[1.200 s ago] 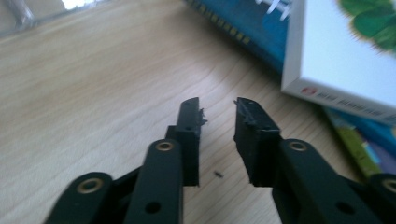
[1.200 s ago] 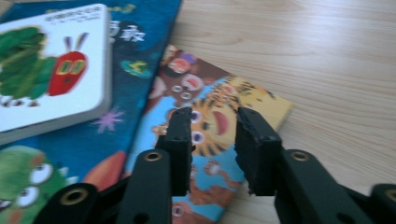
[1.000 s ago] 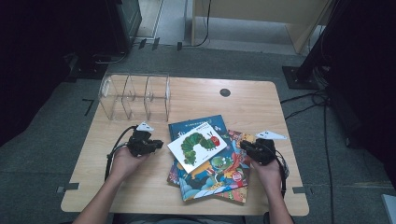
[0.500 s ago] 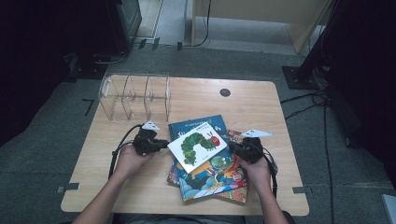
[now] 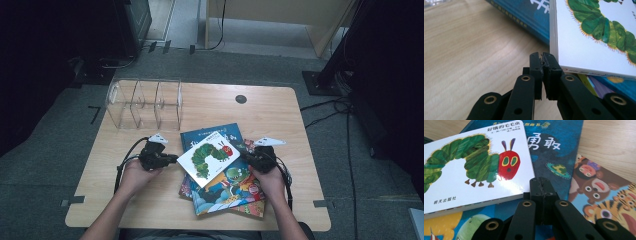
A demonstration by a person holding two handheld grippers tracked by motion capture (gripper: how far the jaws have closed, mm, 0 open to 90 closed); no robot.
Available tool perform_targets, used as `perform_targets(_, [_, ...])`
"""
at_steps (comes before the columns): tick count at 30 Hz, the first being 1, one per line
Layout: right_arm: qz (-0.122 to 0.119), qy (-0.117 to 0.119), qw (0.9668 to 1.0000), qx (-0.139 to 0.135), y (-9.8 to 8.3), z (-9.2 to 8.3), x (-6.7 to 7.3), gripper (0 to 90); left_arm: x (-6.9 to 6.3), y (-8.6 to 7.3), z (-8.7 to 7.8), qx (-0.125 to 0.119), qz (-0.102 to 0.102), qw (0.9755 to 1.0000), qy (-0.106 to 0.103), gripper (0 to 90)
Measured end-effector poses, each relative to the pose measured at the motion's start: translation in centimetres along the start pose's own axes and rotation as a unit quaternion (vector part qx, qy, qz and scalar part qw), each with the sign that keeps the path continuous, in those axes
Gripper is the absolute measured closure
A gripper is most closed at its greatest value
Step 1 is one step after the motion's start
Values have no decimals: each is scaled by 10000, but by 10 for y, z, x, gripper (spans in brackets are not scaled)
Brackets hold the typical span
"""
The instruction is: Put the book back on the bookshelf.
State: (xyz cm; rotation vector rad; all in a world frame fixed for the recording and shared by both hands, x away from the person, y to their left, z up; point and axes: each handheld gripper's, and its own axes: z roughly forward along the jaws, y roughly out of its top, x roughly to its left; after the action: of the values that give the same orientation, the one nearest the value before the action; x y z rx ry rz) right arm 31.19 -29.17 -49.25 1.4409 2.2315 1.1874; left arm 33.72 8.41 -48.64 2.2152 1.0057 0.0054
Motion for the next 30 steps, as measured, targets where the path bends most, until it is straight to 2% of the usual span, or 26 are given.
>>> perform_targets(9, [-276, 154, 9995, 22, 11, 16, 10, 900, -3, -18, -16, 91, -193, 9998, -1, 855])
perform_targets(13, [-350, 321, 9988, 88, 17, 23, 15, 900, -5, -22, -24, 32, -258, 9997, -30, 844])
perform_targets(16, [-495, 379, 9980, 66, 18, 27, 17, 900, -3, -23, -28, 48, -325, 9994, 50, 812])
perform_targets(20, [-496, 367, 9981, 85, 19, 24, 13, 900, 4, -20, -32, 4, -511, 9986, 99, 691])
perform_targets(23, [-419, 413, 9983, 19, 17, 19, 11, 900, 8, -15, -36, -99, -553, 9984, -72, 570])
perform_targets(25, [-429, 427, 9982, -35, 14, 15, 12, 900, 9, -10, -36, -154, -529, 9983, -210, 522])
perform_targets(28, [-481, 479, 9976, -110, 10, 9, 17, 900, 8, -4, -31, -52, -381, 9990, -239, 477])
perform_targets(30, [-365, 635, 9972, -146, 6, 6, 21, 900, 8, 0, -28, -8, -380, 9988, -313, 433])
